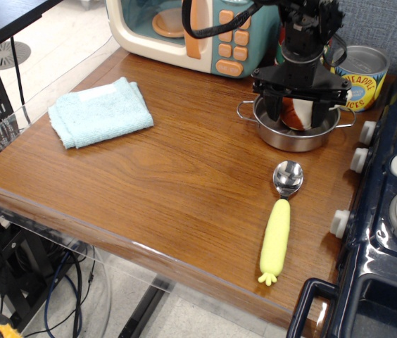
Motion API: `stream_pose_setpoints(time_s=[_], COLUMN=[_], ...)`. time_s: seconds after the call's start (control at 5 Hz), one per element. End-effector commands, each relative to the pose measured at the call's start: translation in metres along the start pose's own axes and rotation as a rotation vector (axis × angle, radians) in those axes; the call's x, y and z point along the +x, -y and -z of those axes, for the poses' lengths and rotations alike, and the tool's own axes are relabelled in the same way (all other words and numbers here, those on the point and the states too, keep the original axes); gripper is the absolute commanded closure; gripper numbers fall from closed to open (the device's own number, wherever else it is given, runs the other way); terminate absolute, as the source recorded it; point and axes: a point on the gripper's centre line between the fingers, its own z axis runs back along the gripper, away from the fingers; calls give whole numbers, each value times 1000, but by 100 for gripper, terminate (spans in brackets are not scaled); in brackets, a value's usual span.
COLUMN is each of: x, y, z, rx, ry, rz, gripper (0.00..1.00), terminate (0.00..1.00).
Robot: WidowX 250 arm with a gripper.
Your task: Move the white object on top of the blue towel
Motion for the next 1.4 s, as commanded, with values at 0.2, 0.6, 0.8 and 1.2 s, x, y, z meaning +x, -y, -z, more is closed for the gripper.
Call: stream_pose_setpoints(time_s=[0.2,0.6,0.8,1.2], x=[10,17,16,0], y=[0,0,-11,-69], z=[-20,-52,-69,-95], rx=[6,-32,-34,14], ry=[66,116,137,145], rz=[20,-3,-20,-117], gripper=[100,100,100,100], terminate=[0,0,0,0])
